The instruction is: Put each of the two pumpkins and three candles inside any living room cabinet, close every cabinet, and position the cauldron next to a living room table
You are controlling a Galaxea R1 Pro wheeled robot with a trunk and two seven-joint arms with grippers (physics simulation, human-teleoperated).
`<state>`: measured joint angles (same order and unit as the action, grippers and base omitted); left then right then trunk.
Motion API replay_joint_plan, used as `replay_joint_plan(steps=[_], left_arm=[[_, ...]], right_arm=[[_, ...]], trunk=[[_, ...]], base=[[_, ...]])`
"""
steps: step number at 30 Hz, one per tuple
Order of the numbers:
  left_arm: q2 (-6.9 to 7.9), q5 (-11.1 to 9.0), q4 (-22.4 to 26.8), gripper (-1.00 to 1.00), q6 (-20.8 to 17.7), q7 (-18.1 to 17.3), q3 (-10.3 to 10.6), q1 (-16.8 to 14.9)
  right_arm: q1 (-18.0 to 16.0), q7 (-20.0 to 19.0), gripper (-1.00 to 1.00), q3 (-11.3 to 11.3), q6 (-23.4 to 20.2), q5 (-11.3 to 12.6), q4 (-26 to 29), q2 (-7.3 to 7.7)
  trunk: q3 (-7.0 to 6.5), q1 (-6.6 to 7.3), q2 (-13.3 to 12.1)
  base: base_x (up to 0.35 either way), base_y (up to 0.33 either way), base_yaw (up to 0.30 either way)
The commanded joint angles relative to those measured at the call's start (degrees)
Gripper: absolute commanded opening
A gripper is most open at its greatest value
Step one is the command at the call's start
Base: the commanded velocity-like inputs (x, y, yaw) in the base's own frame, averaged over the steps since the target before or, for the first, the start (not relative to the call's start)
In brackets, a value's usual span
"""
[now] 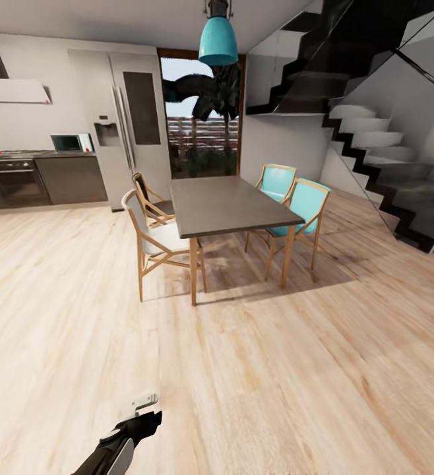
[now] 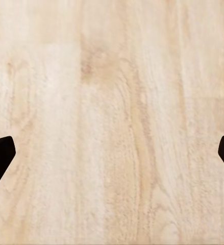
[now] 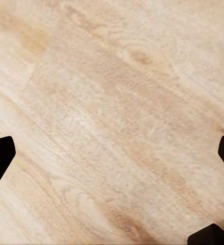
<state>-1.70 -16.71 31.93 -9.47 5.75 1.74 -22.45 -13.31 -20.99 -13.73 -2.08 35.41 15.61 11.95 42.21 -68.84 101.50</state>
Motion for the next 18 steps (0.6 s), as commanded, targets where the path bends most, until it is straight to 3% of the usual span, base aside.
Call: replay_joint_plan(steps=[1,8,18], left_arm=[[0.03,-0.5,0.2,1.0,-0.3,0.4,0.2,0.0],[0.03,-0.5,0.2,1.0,-0.3,0.4,0.2,0.0],[0.06,-0.6,-0.2,1.0,-0.3,0.4,0.2,0.0]], right_arm=[[0.0,-0.3,1.0,-0.2,-0.3,0.5,-0.1,0.02],[0.0,0.3,1.0,-0.4,-0.5,0.6,-0.3,0.13],[0.0,0.4,1.0,-0.5,-0.6,0.6,-0.3,0.26]], trunk=[[0.08,0.01,0.0],[0.28,0.01,0.0],[0.44,0.01,0.0]], base=[[0.0,0.0,-0.256],[0.073,0.0,-0.235],[0.217,0.049,-0.159]])
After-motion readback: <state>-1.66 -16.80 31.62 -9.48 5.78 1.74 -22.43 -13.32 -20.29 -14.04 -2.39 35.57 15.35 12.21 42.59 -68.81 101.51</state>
